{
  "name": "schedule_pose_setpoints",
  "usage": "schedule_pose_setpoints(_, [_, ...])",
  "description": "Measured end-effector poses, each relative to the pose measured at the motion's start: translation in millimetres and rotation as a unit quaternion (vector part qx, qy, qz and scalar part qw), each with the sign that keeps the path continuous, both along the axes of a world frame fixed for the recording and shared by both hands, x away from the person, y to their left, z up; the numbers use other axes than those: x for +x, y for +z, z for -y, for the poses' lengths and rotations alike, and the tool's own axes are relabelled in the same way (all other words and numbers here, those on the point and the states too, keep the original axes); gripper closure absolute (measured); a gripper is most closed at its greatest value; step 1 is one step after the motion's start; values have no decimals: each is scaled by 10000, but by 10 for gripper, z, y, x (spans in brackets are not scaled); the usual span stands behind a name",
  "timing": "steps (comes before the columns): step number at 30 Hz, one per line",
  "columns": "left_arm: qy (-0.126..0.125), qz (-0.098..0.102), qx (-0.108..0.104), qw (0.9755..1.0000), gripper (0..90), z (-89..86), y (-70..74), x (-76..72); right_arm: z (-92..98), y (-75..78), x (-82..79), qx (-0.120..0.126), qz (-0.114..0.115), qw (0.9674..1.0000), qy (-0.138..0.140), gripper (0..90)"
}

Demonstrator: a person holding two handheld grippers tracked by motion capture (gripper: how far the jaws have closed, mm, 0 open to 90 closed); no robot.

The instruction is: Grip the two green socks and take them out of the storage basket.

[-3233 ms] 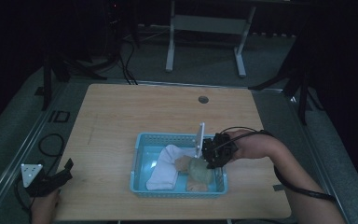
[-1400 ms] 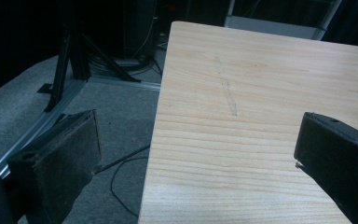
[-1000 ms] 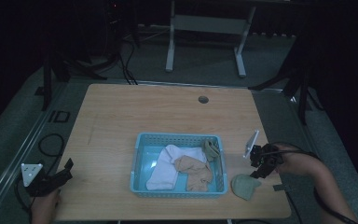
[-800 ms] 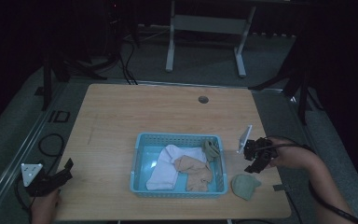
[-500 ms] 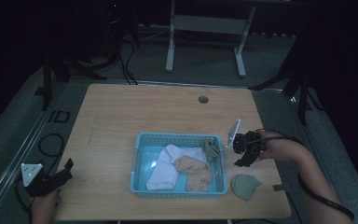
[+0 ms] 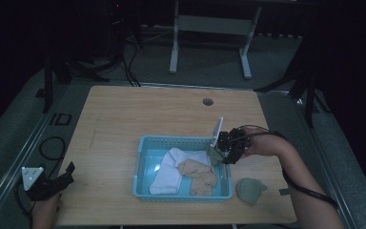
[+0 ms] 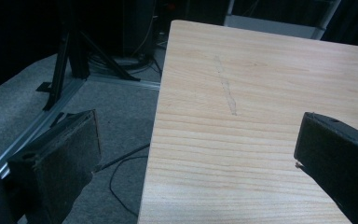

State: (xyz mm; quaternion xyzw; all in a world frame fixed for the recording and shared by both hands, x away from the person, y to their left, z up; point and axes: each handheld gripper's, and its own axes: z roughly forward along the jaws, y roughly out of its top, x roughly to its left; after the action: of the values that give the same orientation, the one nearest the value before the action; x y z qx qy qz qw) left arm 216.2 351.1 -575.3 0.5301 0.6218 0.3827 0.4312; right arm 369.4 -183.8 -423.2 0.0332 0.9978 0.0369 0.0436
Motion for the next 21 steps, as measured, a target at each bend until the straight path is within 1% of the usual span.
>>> schedule_pose_setpoints(2, [-4,2,-1,10000,7,0,0,0,-58,-20,33,-85,15,10000,21,526])
schedule_pose_setpoints(6, [-3,8,-1,10000,7,0,0,-1,-152,-52,114,-97,-2,9999,-42,525])
schedule_pose_setpoints(10, [-13,5,-9,10000,7,-2,0,-1,-215,-101,187,-159,-1,9998,-103,518])
schedule_pose_setpoints(12, [-16,9,-5,10000,7,-2,0,-1,-227,-114,199,-184,-10,9997,-127,517])
schedule_pose_setpoints(13, [-16,8,-5,10000,7,-1,0,-1,-264,-158,229,-253,-40,9995,-173,510])
schedule_pose_setpoints(15, [-12,-1,-5,10000,7,-3,0,0,-289,-193,255,-301,-76,9993,-203,508])
schedule_pose_setpoints(16, [-12,-1,-5,10000,7,-3,0,0,-289,-193,255,-301,-76,9993,-203,508])
schedule_pose_setpoints(17, [-14,-1,-10,10000,7,-3,0,0,-319,-239,281,-377,-40,9990,-229,508])
schedule_pose_setpoints(19, [-10,-6,-11,10000,7,-3,0,1,-339,-278,292,-394,-34,9989,-239,511])
schedule_pose_setpoints(21, [-10,-11,-13,10000,7,-5,0,2,-353,-322,294,-450,-35,9987,-237,547])
